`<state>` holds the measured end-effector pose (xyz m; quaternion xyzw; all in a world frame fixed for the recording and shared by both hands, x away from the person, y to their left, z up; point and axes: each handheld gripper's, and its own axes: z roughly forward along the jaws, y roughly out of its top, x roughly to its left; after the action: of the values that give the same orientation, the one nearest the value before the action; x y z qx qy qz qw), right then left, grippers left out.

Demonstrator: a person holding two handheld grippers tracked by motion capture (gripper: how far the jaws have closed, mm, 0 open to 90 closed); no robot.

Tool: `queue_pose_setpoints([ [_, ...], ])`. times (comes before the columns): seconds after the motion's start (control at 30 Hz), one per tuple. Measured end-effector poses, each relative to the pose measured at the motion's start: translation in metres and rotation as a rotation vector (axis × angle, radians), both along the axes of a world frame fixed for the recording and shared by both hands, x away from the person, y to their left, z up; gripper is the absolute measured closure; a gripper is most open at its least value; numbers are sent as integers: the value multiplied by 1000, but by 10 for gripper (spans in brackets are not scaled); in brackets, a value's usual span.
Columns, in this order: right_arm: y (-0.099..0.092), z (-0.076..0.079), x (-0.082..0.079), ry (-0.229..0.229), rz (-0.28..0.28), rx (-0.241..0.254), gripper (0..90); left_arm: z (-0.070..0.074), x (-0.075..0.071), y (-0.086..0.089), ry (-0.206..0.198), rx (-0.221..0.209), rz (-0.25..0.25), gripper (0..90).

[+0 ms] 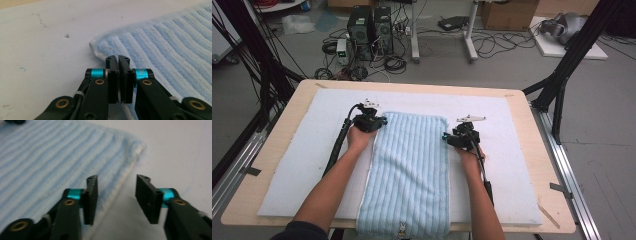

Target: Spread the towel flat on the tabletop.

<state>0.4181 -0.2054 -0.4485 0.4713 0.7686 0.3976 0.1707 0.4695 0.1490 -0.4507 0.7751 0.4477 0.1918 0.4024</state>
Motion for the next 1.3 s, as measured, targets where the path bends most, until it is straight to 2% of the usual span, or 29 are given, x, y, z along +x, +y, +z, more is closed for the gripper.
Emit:
queue_pose_setpoints([
  [0.07, 7, 0, 4, 19, 12, -56, 659, 0, 0, 0, 1, 2, 1, 863],
  [0.1, 9, 0, 4, 11, 13, -68, 737, 0, 0, 1, 2, 0, 3, 864],
  [0.13, 10, 1, 7, 23, 32, -60, 817, 0, 0, 1, 3, -1, 2, 865],
  [0.17, 11, 2, 9, 22, 35, -67, 864, 0, 1, 1, 0, -5, 7, 866],
  [0.23, 13, 2, 14, 7, 44, -97, 874, 0, 2, 3, 0, -9, 35, 868],
  [0.33, 17, 3, 28, -12, 18, -138, 878, 0, 7, 7, -14, -14, 84, 872],
  [0.43, 24, 5, 43, -27, -8, -180, 879, 1, 12, 12, -30, -24, 105, 872],
  [0.5, 30, 6, 51, -46, -26, -199, 879, 2, 13, 15, -45, -49, 115, 870],
  [0.53, 32, 6, 55, -51, -38, -197, 878, 3, 13, 16, -53, -51, 112, 853],
  [0.57, 33, 6, 56, -47, -45, -178, 866, 3, 13, 17, -50, -51, 111, 792],
  [0.6, 33, 6, 56, -56, -49, -171, 820, 3, 13, 19, -40, -61, 111, 686],
  [0.67, 30, 9, 55, -56, -65, -156, 616, 5, 12, 23, -24, -78, 102, 592],
  [0.73, 22, 14, 52, -49, -78, -122, 561, 8, 9, 25, -29, -70, 101, 514],
  [0.8, 14, 23, 48, -56, -86, -110, 537, 11, 4, 26, -49, -82, 102, 501],
  [0.83, 9, 28, 46, -65, -86, -95, 528, 13, 2, 27, -47, -83, 99, 493],
  [0.9, 1, 36, 42, -77, -87, -74, 506, 15, 0, 26, -28, -85, 84, 469],
  [1.0, -9, 41, 35, -69, -84, -29, 498, 17, -3, 24, -7, -82, 60, 468],
  [1.07, -12, 40, 29, -60, -70, -8, 540, 17, -4, 23, 6, -60, 52, 470],
  [1.17, -11, 32, 20, -26, -34, -11, 562, 16, -7, 20, 37, -47, 39, 476],
  [1.23, -8, 25, 14, -9, -6, -6, 591, 13, -12, 19, 18, -44, 50, 529],
  [1.3, -2, 19, 11, 14, 15, -2, 613, 6, -14, 17, 38, -18, 42, 541],
])
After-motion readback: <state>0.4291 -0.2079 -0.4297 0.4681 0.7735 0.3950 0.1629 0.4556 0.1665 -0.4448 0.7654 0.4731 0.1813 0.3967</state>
